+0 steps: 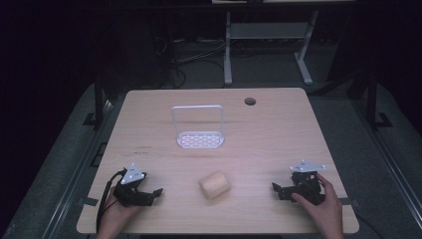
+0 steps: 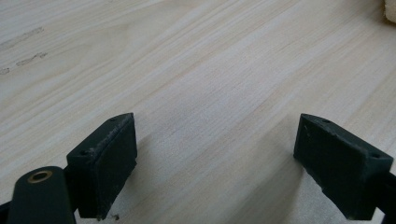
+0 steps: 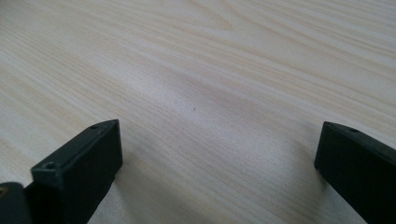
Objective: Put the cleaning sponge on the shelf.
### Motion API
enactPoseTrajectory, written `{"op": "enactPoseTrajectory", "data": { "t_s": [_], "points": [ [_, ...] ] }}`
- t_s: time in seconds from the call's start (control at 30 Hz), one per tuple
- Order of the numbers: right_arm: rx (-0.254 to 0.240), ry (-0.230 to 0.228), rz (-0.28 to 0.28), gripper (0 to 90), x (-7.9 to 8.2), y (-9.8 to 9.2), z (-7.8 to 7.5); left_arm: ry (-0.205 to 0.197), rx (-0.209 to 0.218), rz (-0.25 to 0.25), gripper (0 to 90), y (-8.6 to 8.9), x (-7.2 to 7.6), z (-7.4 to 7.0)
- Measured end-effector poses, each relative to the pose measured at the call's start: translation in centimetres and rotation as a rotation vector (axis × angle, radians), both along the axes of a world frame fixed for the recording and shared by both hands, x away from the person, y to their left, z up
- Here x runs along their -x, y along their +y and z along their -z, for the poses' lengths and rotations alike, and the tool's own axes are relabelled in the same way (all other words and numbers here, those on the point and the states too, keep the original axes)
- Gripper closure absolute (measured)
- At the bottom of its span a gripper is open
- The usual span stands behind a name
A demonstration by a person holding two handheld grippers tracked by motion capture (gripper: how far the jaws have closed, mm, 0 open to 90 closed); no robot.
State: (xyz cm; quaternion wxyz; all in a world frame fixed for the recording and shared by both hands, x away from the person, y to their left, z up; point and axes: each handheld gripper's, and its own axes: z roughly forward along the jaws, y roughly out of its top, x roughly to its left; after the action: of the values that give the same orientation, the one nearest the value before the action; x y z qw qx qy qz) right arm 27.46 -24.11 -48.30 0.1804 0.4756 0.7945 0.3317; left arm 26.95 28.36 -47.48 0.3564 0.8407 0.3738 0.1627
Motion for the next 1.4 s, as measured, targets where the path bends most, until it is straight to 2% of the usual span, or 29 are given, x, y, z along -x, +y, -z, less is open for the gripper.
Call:
{"op": "enactPoseTrajectory", "data": {
  "t_s": [0.43,0.53,0.7,0.8,1.03,1.4],
  "points": [
    [-0.002,-0.001,0.000,0.7,0.0,0.0,0.0,0.010,0.021,-0.006,13.8,-0.1,0.1,-0.3],
    [-0.001,-0.001,0.000,0.7,0.0,0.0,0.0,0.012,0.036,-0.003,13.8,-0.1,0.0,-0.5],
    [0.001,0.001,0.000,0.7,0.0,0.0,0.0,0.011,0.037,0.000,13.8,-0.2,0.0,-1.0],
    [0.000,0.000,-0.001,0.7,0.0,0.0,0.0,0.023,0.055,0.004,13.8,-0.4,0.1,-1.2],
    [0.001,-0.002,-0.001,0.7,0.0,0.0,0.0,0.032,0.060,0.012,13.8,-0.4,-0.4,-1.7],
    [0.001,-0.002,-0.001,0.7,0.0,0.0,0.0,0.022,0.064,0.058,13.8,-2.4,-1.5,-2.5]
  ]
}}
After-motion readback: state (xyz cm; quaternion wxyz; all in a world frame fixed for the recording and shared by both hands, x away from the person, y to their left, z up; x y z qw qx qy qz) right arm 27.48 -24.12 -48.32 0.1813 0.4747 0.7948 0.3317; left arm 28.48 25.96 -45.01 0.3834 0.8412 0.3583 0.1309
